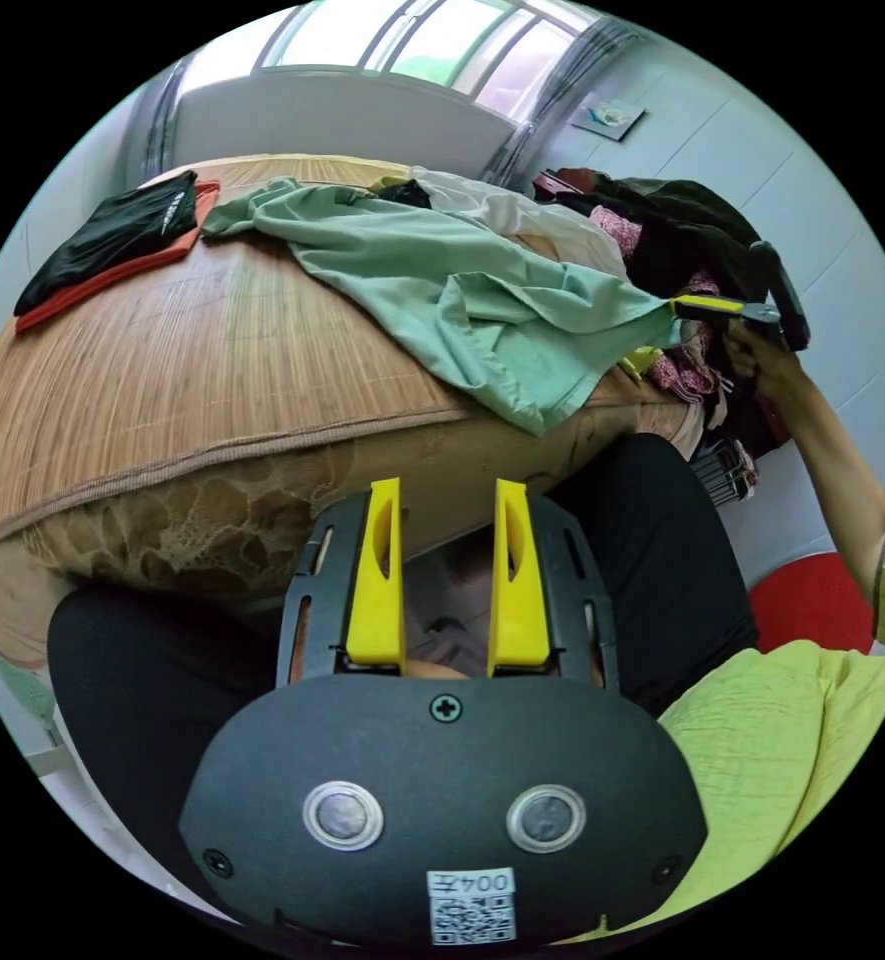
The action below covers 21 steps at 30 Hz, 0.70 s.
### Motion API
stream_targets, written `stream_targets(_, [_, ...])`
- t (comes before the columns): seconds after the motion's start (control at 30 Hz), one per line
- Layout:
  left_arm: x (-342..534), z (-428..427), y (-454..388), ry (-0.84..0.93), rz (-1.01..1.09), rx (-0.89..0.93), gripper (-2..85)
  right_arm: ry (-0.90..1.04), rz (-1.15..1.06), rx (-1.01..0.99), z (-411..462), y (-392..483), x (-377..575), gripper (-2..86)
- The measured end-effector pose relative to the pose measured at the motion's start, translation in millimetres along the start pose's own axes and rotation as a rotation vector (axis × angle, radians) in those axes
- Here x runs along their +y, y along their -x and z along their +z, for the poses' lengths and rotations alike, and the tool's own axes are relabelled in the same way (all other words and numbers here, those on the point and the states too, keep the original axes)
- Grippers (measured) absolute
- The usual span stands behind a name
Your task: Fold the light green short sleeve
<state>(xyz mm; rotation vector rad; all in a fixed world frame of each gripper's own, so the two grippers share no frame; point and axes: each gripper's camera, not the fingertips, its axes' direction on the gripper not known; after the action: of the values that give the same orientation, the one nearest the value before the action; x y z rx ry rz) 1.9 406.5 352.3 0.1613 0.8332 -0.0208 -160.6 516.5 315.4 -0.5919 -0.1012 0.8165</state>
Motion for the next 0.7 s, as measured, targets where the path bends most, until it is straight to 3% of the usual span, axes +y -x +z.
stream_targets(0.27, [-43.4,-0.2,-78.6,-0.075,0.123,-0.112,12.8,0.007,0.108,-0.15,34.0,-28.1,23.4,-0.7])
stream_targets(0.47, [-53.0,52.4,-121.8,0.054,0.195,-0.26,12.6,0.014,0.139,-0.197,56.2,-43.1,39.9,-0.5])
stream_targets(0.53, [-47.2,54.2,-127.2,0.013,0.213,-0.325,11.6,0.012,0.156,-0.216,63.0,-52.7,46.7,-0.4])
stream_targets(0.7, [-25.5,31.4,-125.6,-0.04,0.2,-0.279,4.3,0.017,0.216,-0.276,77.4,-78.2,60.8,0.7])
